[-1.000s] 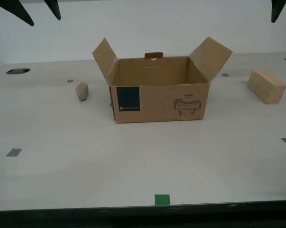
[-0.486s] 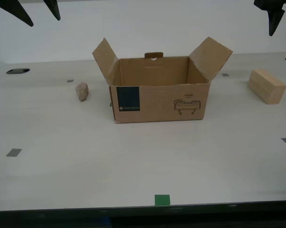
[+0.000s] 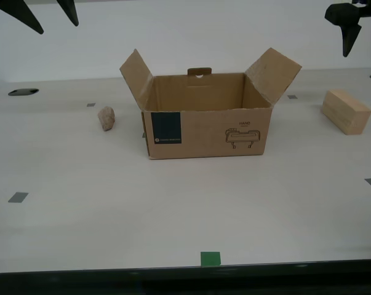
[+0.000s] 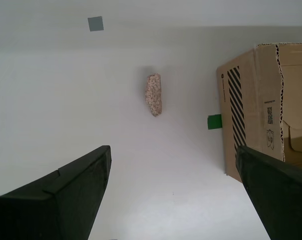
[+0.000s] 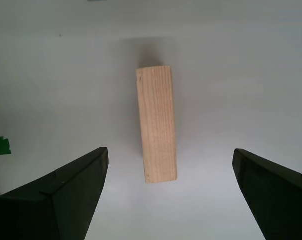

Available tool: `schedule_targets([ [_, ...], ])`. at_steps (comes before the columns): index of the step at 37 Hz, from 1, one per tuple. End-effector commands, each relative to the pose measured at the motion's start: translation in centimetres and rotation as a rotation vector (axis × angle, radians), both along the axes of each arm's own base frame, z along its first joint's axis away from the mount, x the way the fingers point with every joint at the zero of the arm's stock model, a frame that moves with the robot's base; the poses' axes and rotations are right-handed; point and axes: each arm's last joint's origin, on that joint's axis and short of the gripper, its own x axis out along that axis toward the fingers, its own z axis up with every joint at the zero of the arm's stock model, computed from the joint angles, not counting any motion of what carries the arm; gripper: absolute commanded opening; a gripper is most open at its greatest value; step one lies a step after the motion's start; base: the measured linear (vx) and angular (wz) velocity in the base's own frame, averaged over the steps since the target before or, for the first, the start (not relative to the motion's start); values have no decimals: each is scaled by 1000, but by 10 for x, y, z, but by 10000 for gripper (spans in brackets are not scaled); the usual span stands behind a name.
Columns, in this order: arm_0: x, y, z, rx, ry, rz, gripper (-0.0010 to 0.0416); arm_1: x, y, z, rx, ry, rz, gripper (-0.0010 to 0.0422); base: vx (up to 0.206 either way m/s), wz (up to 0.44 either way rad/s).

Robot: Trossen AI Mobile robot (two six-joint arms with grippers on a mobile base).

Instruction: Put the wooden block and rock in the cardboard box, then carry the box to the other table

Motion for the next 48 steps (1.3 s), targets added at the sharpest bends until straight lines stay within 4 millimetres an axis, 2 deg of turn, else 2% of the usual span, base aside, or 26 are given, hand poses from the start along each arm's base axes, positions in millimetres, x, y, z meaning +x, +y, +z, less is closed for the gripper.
schedule_targets([
  [1,3,0,-7,1,17,7,342,0,0,0,0,0,1,339,0,0],
  [14,12,-1,-32,9,53,26,311,0,0,0,0,-2,2,339,0,0],
  [18,12,-1,-33,6,57,45,311,0,0,0,0,-1,2,339,0,0],
  [25,14,-1,-34,2,38,50,333,0,0,0,1,2,2,339,0,0],
  [35,15,-1,-34,2,37,46,402,0,0,0,1,2,2,339,0,0],
  [48,15,-1,-34,3,33,41,392,0,0,0,1,3,2,339,0,0],
])
